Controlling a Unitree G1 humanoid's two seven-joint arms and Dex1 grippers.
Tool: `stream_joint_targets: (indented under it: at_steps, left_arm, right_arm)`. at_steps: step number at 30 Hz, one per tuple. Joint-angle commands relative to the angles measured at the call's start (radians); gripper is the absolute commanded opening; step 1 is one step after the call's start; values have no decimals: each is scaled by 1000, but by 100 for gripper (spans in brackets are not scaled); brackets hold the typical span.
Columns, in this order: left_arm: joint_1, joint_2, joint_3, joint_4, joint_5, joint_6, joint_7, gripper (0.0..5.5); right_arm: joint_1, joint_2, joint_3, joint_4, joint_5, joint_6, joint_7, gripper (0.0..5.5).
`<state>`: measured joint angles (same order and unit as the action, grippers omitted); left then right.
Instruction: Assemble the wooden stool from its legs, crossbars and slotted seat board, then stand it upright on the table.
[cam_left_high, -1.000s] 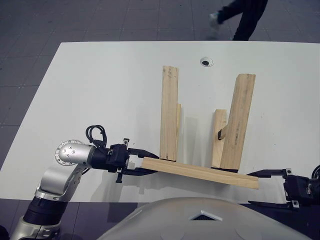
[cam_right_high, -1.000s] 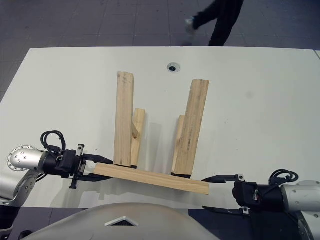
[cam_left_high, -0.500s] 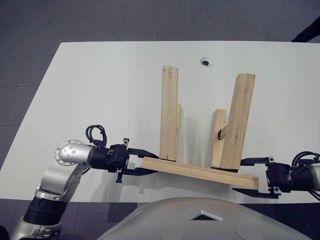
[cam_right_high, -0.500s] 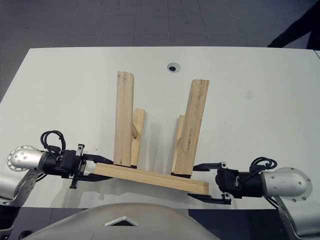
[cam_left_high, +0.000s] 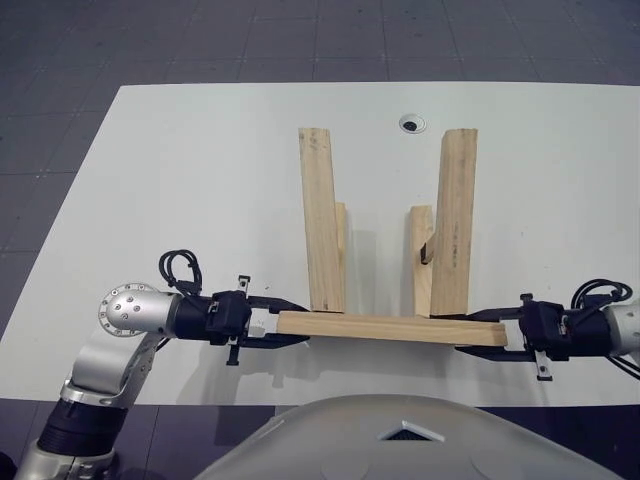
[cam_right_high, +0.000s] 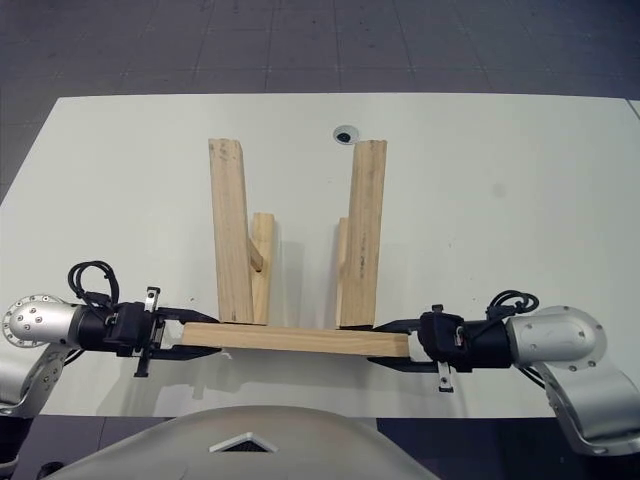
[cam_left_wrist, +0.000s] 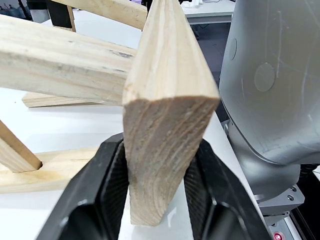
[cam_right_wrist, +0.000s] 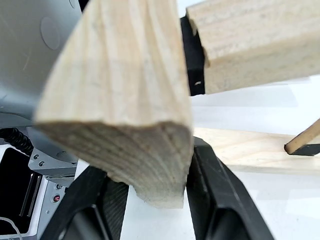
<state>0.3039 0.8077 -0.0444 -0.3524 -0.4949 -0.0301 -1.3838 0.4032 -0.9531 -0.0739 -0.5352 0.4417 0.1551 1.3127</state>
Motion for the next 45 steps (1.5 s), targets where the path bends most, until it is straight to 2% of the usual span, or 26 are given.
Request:
stream_joint_targets:
  at_steps: [1,6,11,17,20,28,34,38,41,45]
  left_arm:
    - [24,13,-27,-27,33,5,15,156]
    - [35,20,-22,-45,4,34,31,156]
    - [26,58,-19,-76,2,146,77,156]
    - [10,62,14,-103,-48,204,99,156]
    - [2,87,25,-131,-98,318,121,156]
    - [-57,169,54,-222,-410,656,84,156]
    - [-85,217,124,-272,-592,770,83,156]
    - [-98,257,196,-293,-762,859,96,156]
    - [-105,286,233,-296,-856,919,103,156]
    - [-136,311,268,-299,-968,974,129,156]
  right_arm:
    - [-10,-3,45,-9,11,10,14,148]
    - [8,-1,38,-34,42,-2,26,148]
    - [-33,66,23,-65,7,-3,-114,148]
    - [-65,61,14,-86,43,140,-175,148]
    - [-94,59,-12,-103,81,211,-191,148]
    - [-153,-2,-81,-152,377,533,-165,148]
    - [-233,-67,-142,-161,619,760,-205,148]
    - [-287,-137,-177,-122,853,921,-274,148]
    - [-310,-204,-187,-68,1091,972,-358,148]
    - [-340,-264,-155,-37,1243,973,-428,148]
